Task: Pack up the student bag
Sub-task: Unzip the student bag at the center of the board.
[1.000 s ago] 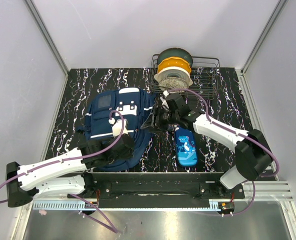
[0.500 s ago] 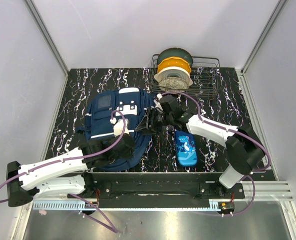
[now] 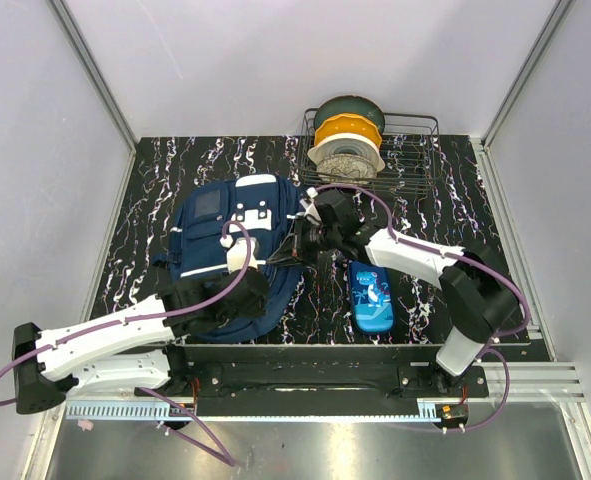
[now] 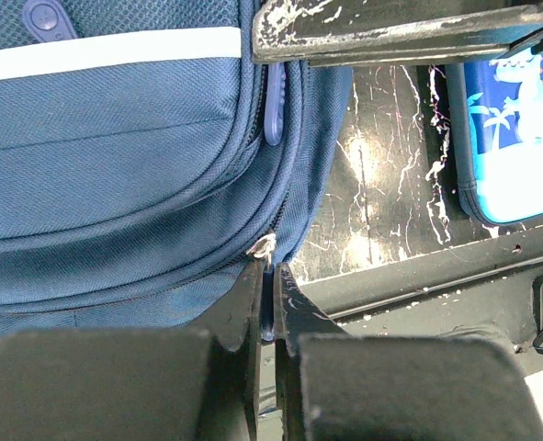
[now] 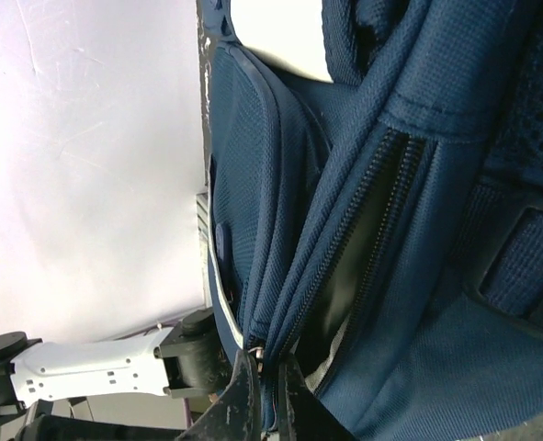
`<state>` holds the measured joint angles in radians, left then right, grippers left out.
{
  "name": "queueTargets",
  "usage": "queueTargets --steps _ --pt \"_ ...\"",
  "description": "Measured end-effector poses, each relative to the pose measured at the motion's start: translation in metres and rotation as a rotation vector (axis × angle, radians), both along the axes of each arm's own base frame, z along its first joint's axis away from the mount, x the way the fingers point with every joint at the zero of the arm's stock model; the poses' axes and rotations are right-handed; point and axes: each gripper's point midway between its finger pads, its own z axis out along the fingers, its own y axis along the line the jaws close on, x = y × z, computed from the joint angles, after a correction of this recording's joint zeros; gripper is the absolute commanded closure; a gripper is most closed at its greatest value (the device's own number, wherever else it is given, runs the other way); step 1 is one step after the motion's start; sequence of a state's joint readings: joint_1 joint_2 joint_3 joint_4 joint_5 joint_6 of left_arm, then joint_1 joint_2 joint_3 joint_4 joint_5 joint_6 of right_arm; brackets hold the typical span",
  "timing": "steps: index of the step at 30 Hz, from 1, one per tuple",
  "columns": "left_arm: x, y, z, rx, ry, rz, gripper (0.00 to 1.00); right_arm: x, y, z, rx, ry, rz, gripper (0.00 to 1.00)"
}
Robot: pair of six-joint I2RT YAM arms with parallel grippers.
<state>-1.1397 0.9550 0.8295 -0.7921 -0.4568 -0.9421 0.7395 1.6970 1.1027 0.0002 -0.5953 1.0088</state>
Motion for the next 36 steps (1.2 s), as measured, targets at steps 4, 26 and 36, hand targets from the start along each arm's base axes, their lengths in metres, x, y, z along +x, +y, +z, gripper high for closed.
queueTargets --steps 4,26,36 --pt "0.001 0.002 0.003 -0.015 -0.008 0.016 1.00 0.006 -0.010 -0.002 -0.037 -0.016 -0.029 1.00" --pt "-0.012 0.086 0.002 -0.042 -0.011 0.310 0.99 0.056 -0.069 0.027 0.018 0.014 -0.092 1.00" --pt "0.010 0.104 -0.010 0.169 0.018 0.350 1.00 0.062 -0.075 0.036 0.029 -0.008 -0.080 1.00"
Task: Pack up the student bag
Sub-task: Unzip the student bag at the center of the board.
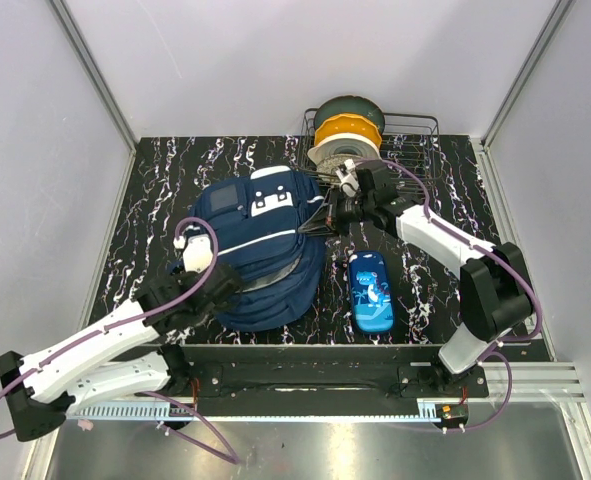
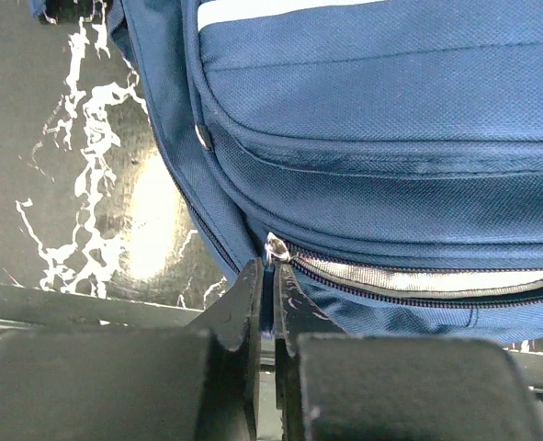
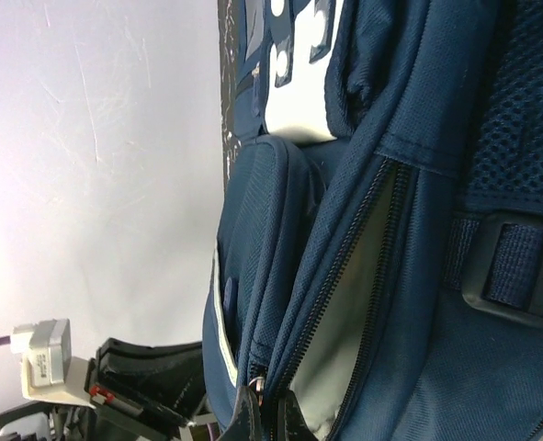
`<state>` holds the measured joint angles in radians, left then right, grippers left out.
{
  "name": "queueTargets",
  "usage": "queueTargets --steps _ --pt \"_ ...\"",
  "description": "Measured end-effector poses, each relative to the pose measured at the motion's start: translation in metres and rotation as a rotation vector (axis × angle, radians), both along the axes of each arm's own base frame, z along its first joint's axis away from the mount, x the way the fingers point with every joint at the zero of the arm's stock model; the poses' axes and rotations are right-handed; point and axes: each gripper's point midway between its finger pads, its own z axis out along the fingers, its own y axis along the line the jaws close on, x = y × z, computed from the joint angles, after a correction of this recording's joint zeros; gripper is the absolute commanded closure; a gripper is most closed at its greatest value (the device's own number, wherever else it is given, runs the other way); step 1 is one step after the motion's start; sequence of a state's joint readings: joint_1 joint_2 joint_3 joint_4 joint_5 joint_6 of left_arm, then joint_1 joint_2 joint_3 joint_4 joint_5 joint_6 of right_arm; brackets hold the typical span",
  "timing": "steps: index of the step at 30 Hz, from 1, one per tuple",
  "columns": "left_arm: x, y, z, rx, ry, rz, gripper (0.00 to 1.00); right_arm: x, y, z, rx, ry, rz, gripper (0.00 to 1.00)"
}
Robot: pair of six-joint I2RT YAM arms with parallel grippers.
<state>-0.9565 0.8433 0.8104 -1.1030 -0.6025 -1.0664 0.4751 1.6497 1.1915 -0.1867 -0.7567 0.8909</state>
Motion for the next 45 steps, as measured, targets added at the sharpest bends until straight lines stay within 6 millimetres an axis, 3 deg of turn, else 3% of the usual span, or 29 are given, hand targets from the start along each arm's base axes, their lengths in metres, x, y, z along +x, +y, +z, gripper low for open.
queueTargets --steps 7,9,10,14,18,25,29,31,33,36,38,41,42,43,45 --pt "0.014 0.005 0.014 0.021 -0.031 -0.058 0.91 0.001 -0.004 0.008 -0.028 -0.055 0.038 1.00" --pt "0.017 0.007 0.014 0.029 -0.031 -0.071 0.77 0.000 -0.005 0.009 -0.037 -0.070 0.050 1.00" --pt "0.018 0.007 0.014 0.036 -0.031 -0.077 0.77 0.000 -0.005 0.009 -0.042 -0.075 0.055 1.00" --pt "0.019 0.012 0.006 0.066 -0.010 -0.097 0.78 -0.001 -0.008 0.008 -0.059 -0.084 0.066 1.00" --pt "0.019 0.010 -0.002 0.082 0.012 -0.124 0.87 -0.001 -0.008 0.010 -0.062 -0.087 0.069 1.00" --pt "0.026 0.012 -0.004 0.097 -0.005 -0.106 1.00 0.008 -0.006 0.045 -0.031 -0.134 0.070 1.00" --pt "0.031 0.017 -0.003 0.101 -0.016 -0.075 0.99 0.008 -0.007 0.056 -0.006 -0.139 0.083 1.00" --pt "0.032 0.021 -0.003 0.102 -0.017 -0.056 0.93 0.005 -0.007 0.056 0.000 -0.128 0.092 1.00" --pt "0.035 0.024 -0.003 0.103 -0.020 -0.035 0.77 0.003 -0.007 0.057 0.007 -0.120 0.104 1.00" --pt "0.037 0.030 -0.003 0.111 -0.020 -0.013 0.62 -0.001 -0.007 0.058 0.020 -0.110 0.121 1.00" --pt "0.037 0.034 -0.005 0.123 -0.016 -0.003 0.43 -0.002 -0.008 0.059 0.027 -0.108 0.130 1.00" --pt "0.039 0.037 -0.005 0.135 -0.016 -0.006 0.28 -0.003 -0.009 0.060 0.033 -0.108 0.137 1.00" --pt "0.039 0.037 -0.004 0.138 -0.017 -0.011 0.12 -0.004 -0.009 0.059 0.033 -0.106 0.139 1.00" --pt "0.039 0.037 -0.003 0.137 -0.019 -0.015 0.05 -0.005 -0.010 0.058 0.034 -0.102 0.141 1.00" --pt "0.036 0.038 0.004 0.131 -0.031 -0.027 0.01 -0.006 -0.012 0.054 0.031 -0.092 0.139 1.00"
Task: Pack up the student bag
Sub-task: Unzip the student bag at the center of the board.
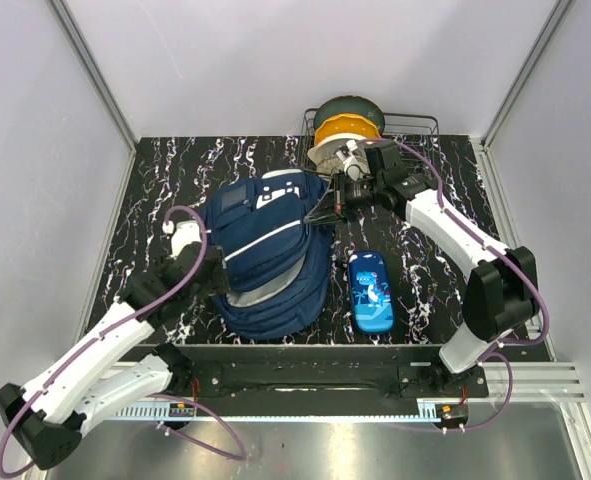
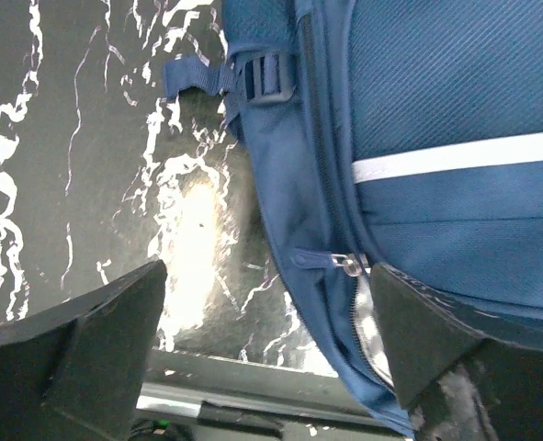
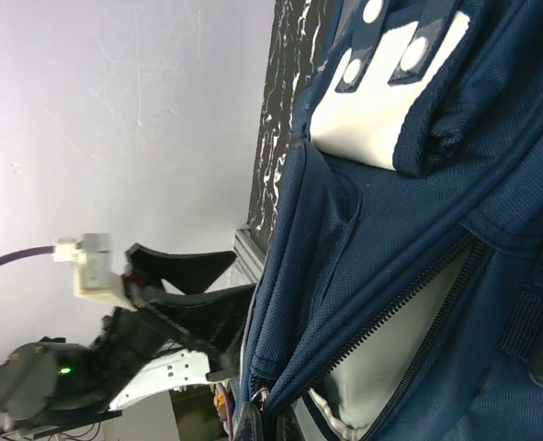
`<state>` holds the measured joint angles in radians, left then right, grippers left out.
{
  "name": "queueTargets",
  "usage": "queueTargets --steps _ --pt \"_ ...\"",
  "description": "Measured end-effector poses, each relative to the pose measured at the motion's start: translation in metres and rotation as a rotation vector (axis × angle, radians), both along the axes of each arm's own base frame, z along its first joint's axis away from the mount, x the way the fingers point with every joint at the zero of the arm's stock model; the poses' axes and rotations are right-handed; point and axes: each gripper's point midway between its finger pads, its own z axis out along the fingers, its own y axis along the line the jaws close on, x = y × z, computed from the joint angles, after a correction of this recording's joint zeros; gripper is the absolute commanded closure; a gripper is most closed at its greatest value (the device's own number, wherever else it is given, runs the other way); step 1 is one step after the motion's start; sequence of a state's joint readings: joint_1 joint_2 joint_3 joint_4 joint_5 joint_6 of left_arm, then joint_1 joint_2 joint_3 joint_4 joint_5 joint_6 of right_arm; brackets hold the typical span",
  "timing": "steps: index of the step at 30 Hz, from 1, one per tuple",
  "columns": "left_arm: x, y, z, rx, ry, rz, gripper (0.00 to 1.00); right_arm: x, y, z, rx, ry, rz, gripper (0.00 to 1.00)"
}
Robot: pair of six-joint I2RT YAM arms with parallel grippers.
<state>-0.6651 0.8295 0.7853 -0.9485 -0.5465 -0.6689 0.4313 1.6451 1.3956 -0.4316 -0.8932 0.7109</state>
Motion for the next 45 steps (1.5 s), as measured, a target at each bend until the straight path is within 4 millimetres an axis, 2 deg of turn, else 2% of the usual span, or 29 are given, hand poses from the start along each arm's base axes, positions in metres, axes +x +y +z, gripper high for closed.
queueTargets --steps 6,8,11,17,23,27,30,33,37,40,41,45 --pt "-0.001 -0.011 0.056 -0.182 -0.205 -0.079 0.01 -0.004 -0.002 -0.013 -0.003 0.030 0.001 1.00" --pt "-0.003 -0.019 0.074 -0.248 -0.274 -0.144 0.01 -0.005 -0.002 -0.015 0.001 0.034 0.000 1.00" --pt "-0.005 -0.039 0.089 -0.314 -0.316 -0.265 0.01 -0.004 -0.001 -0.015 0.011 0.038 -0.003 1.00" --pt "-0.008 -0.082 0.091 -0.348 -0.293 -0.506 0.01 -0.003 0.001 -0.014 0.027 0.045 -0.009 1.00" --pt "-0.018 -0.119 0.098 -0.295 -0.296 -0.733 0.01 -0.002 0.002 -0.012 0.038 0.053 -0.014 1.00" --pt "-0.023 -0.147 0.103 -0.234 -0.302 -0.843 0.01 -0.001 0.003 -0.011 0.043 0.058 -0.018 1.00" --pt "-0.022 -0.163 0.097 -0.184 -0.292 -0.880 0.01 -0.001 0.004 -0.011 0.046 0.064 -0.019 1.00" --pt "-0.014 -0.169 0.083 -0.112 -0.268 -0.865 0.01 -0.001 0.004 -0.011 0.048 0.073 -0.019 1.00" --pt "0.000 -0.166 0.066 -0.012 -0.246 -0.812 0.03 -0.001 0.005 -0.011 0.050 0.078 -0.021 1.00" --pt "0.009 -0.160 0.064 0.039 -0.254 -0.764 0.18 -0.001 0.005 -0.010 0.050 0.079 -0.022 1.00" --pt "0.011 -0.158 0.064 0.050 -0.259 -0.747 0.27 -0.001 0.005 -0.011 0.051 0.078 -0.022 1.00" --pt "0.018 -0.151 0.069 0.076 -0.285 -0.694 0.40 -0.002 0.004 -0.014 0.049 0.082 -0.023 1.00"
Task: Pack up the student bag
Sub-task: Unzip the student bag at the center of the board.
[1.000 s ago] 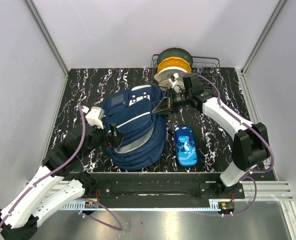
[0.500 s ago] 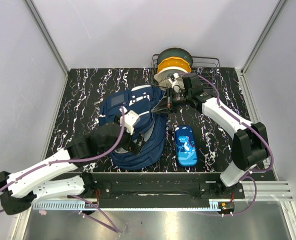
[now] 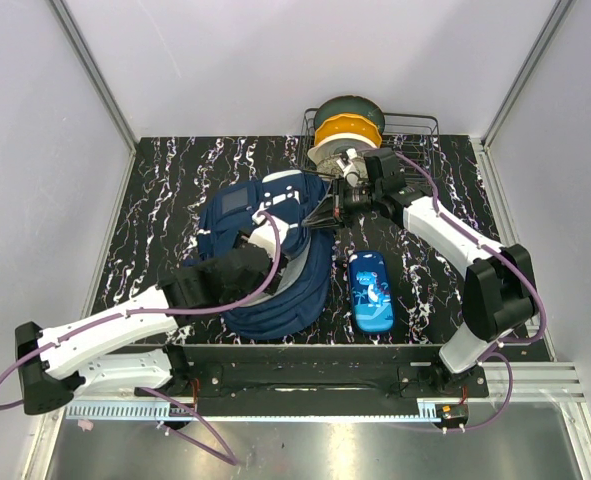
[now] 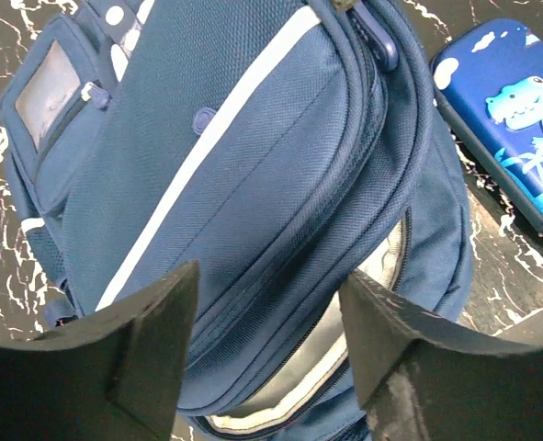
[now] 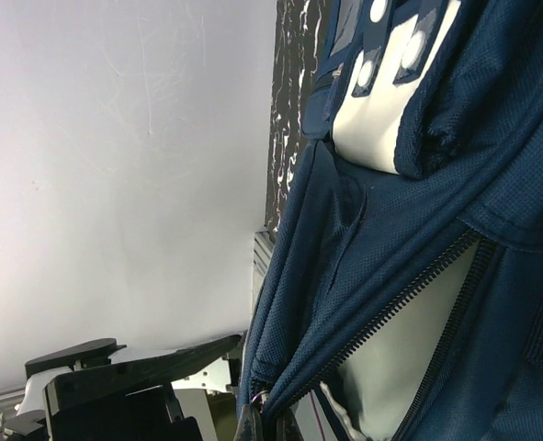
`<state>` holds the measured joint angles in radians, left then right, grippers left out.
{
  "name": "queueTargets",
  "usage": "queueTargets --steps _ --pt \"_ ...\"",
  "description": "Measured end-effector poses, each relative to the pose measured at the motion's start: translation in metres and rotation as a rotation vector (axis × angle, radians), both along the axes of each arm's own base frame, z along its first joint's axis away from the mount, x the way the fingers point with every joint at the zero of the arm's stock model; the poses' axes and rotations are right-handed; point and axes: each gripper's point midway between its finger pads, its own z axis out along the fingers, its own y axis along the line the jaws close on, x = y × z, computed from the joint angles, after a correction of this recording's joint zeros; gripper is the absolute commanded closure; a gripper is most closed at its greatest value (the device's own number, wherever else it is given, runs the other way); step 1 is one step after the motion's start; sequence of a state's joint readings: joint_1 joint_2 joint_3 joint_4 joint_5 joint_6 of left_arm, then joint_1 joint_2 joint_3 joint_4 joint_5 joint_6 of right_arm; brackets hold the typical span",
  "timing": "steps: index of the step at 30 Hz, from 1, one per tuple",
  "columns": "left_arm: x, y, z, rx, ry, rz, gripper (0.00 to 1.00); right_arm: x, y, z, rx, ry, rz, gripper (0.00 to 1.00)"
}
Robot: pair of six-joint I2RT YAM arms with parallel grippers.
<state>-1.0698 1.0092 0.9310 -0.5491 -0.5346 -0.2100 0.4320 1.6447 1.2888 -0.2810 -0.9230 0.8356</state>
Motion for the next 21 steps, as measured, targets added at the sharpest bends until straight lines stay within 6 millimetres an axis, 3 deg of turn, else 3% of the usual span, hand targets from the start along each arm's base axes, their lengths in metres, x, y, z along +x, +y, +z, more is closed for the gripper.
queueTargets --steps 2,3,5,6,7,9,10,12,15,16,17,19,21 --pt "0.001 0.001 0.001 -0.001 -0.006 0.015 0.47 -0.001 0.000 -0.002 -0.002 0.005 -0.001 1.00" --pt "0.001 0.002 0.001 -0.002 -0.009 0.024 0.60 -0.001 -0.001 -0.003 -0.004 0.007 -0.003 1.00" --pt "0.003 0.003 0.001 -0.005 -0.011 0.044 0.71 -0.003 -0.002 -0.004 -0.008 0.006 -0.008 1.00" --pt "0.004 0.002 0.000 -0.007 -0.008 0.053 0.70 -0.003 -0.002 -0.005 -0.011 0.004 -0.011 1.00" --pt "0.004 0.001 -0.001 -0.010 -0.004 0.058 0.60 -0.003 -0.002 -0.006 -0.015 0.000 -0.016 1.00" --pt "0.005 0.000 -0.003 -0.007 0.004 0.065 0.22 -0.003 -0.003 -0.007 -0.018 -0.005 -0.022 1.00" --pt "0.005 0.002 -0.004 0.004 0.004 0.068 0.10 -0.004 -0.003 -0.008 -0.019 -0.006 -0.022 1.00" --pt "0.007 0.009 -0.007 0.027 0.008 0.097 0.09 -0.005 -0.004 -0.010 -0.022 -0.002 -0.022 1.00" --pt "0.010 0.014 -0.009 0.030 0.013 0.121 0.34 -0.007 -0.005 -0.012 -0.025 0.002 -0.021 1.00" --pt "0.010 0.014 -0.009 0.025 0.014 0.122 0.58 -0.007 -0.005 -0.013 -0.026 0.002 -0.021 1.00" --pt "0.010 0.012 -0.009 0.016 0.017 0.123 0.68 -0.007 -0.005 -0.013 -0.026 0.001 -0.021 1.00" --pt "0.009 0.005 -0.008 -0.009 0.029 0.100 0.81 -0.005 -0.005 -0.014 -0.031 -0.002 -0.028 1.00" --pt "0.007 0.004 -0.010 -0.008 0.041 0.090 0.88 -0.005 -0.005 -0.014 -0.034 -0.005 -0.031 0.92"
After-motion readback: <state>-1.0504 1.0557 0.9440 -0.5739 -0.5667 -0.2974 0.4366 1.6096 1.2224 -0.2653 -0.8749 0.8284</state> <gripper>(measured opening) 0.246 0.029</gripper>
